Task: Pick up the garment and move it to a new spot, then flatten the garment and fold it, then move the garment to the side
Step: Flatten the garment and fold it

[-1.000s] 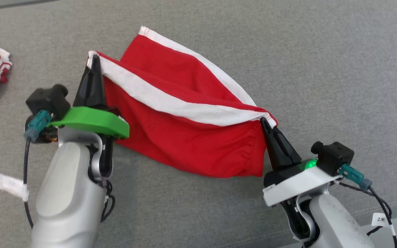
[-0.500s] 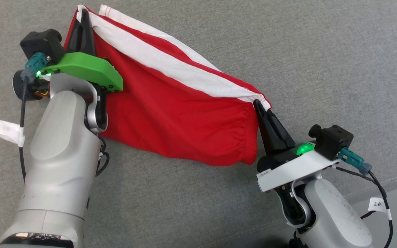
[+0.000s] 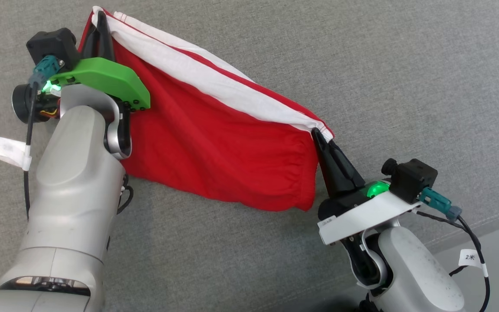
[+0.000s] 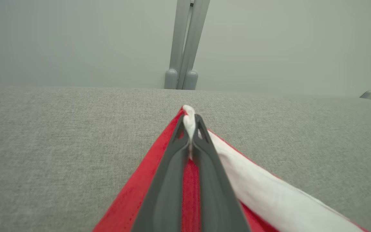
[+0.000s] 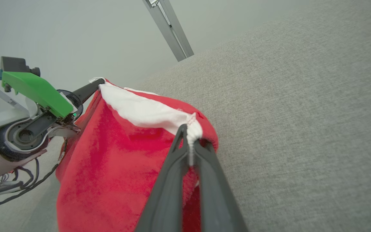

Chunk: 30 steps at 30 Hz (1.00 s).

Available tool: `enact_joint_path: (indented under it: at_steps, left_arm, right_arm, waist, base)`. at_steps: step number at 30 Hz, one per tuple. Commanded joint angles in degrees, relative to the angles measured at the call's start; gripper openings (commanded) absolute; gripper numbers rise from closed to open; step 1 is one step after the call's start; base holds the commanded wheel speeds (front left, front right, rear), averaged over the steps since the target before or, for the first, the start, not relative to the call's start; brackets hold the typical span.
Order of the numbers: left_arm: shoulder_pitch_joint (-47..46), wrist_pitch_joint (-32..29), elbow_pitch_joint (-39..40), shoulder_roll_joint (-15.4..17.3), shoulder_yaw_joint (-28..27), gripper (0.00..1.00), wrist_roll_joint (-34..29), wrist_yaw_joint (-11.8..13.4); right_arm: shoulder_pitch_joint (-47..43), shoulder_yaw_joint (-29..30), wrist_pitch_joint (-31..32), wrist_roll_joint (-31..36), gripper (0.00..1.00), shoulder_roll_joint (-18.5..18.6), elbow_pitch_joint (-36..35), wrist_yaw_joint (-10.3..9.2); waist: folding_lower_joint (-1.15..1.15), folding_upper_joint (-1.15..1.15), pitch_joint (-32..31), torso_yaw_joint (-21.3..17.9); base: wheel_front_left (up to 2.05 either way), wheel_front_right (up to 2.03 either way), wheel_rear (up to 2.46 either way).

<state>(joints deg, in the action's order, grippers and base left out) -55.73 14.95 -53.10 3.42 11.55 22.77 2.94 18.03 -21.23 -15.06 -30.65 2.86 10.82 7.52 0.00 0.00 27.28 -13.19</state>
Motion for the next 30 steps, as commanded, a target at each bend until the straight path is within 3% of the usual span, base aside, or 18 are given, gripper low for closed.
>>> enact_joint_path:
  at_steps: [1,13,18,30]
  left_arm:
    - [-1.01,0.29,0.17,0.21,-0.03,1.0,-0.57,-0.32]
    - [5.35,0.26,5.05,-0.23,0.17,1.0,-0.56,-4.65]
    - [8.81,-0.82,3.32,0.81,0.86,1.0,-0.18,-5.73]
    - [10.37,-14.88,-0.67,4.58,2.48,1.0,0.32,-5.42]
  right_arm:
    - [0.13,0.48,-0.16,0.41,1.0,0.08,-0.41,-0.06]
    - [-4.26,4.46,-0.16,6.87,1.0,0.09,-2.52,-0.06]
    - [-7.9,7.44,-0.16,9.79,1.0,0.09,-3.26,-0.06]
    - [-14.12,12.79,0.81,15.68,1.0,0.08,-8.71,-0.06]
  waist:
    - [0.0,0.0,-0.19,-0.04]
    - [0.0,0.0,-4.1,2.35]
    - [0.0,0.0,-6.78,3.68]
    - [0.0,0.0,-9.42,3.52]
  base:
    - [0.0,0.0,0.0]
    - [0.0,0.0,0.0]
    - [0.0,0.0,0.0]
    - [0.0,0.0,0.0]
